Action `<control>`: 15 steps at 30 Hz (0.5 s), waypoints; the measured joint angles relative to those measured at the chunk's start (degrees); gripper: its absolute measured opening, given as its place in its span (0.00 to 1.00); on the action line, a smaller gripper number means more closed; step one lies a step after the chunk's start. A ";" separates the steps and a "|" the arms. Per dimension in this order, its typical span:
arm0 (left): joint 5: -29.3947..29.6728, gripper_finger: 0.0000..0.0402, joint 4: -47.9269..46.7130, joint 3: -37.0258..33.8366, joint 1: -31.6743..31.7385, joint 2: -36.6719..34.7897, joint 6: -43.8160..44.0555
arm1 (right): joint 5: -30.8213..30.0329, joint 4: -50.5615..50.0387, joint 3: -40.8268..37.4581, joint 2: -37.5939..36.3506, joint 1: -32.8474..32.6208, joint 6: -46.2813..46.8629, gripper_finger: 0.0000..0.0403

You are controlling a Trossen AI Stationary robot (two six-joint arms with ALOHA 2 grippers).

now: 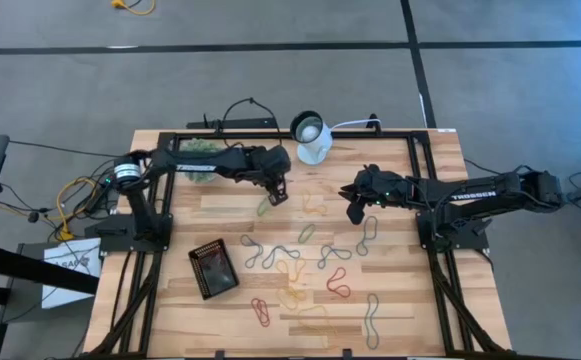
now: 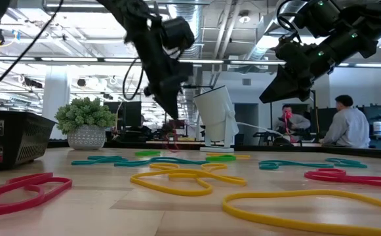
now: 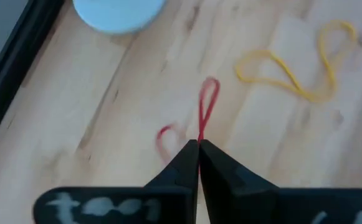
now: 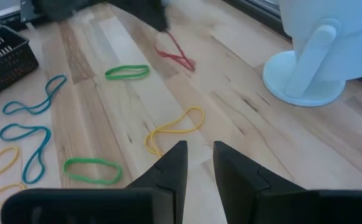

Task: Pick and place items into bin
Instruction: Put the red rubber band into the black bin

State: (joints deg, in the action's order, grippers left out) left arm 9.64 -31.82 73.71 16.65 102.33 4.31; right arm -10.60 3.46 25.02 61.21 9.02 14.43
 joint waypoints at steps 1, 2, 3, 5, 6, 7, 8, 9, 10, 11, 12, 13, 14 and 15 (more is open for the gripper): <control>0.11 0.00 -2.01 0.00 -0.41 -1.20 -0.12 | 0.00 0.00 0.00 0.00 -0.01 0.47 0.18; 0.12 0.00 -3.70 0.00 -0.86 -2.52 -0.04 | -0.01 -0.01 0.00 0.00 -0.01 0.59 0.18; 0.14 0.00 -5.80 0.00 -1.41 -3.99 0.60 | -0.01 0.00 0.00 0.00 -0.01 0.59 0.18; 1.18 0.00 -10.66 0.00 -2.88 -7.12 1.96 | -0.01 0.00 0.00 0.00 -0.01 0.62 0.18; 2.05 0.00 -12.76 0.00 -4.00 -8.95 2.96 | 0.01 0.00 0.00 0.00 -0.02 0.61 0.18; 3.10 0.00 -15.13 0.00 -5.32 -10.80 4.23 | 0.00 0.00 0.00 0.00 -0.02 0.62 0.18; 4.04 0.00 -17.40 0.00 -6.91 -12.74 5.70 | -0.01 0.00 0.00 -0.02 0.00 0.62 0.18; 4.66 0.00 -19.55 0.01 -8.54 -14.83 7.41 | -0.01 -0.02 0.00 0.00 0.00 0.62 0.18; 5.17 0.00 -21.74 0.02 -10.35 -16.84 9.28 | 0.01 -0.03 0.00 0.00 -0.02 0.62 0.18; 5.64 0.00 -23.85 0.02 -12.25 -18.92 11.31 | -0.01 0.01 0.00 0.00 0.00 0.62 0.18; 5.85 0.00 -25.93 0.02 -14.32 -20.88 13.69 | -0.01 0.00 0.00 0.00 0.00 0.61 0.18; 6.07 0.00 -27.82 0.03 -16.62 -22.83 16.20 | -0.01 -0.01 0.00 0.00 -0.02 0.60 0.18; 6.11 0.00 -29.51 0.04 -18.94 -24.64 18.74 | -0.01 0.00 0.00 0.00 0.00 0.62 0.18; 6.12 0.00 -31.14 0.04 -21.31 -26.25 21.33 | -0.01 0.00 0.00 0.00 0.00 0.59 0.18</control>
State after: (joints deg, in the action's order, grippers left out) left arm 15.76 -62.96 73.76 -4.66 76.08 25.65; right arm -10.61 3.46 25.02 61.21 9.02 15.03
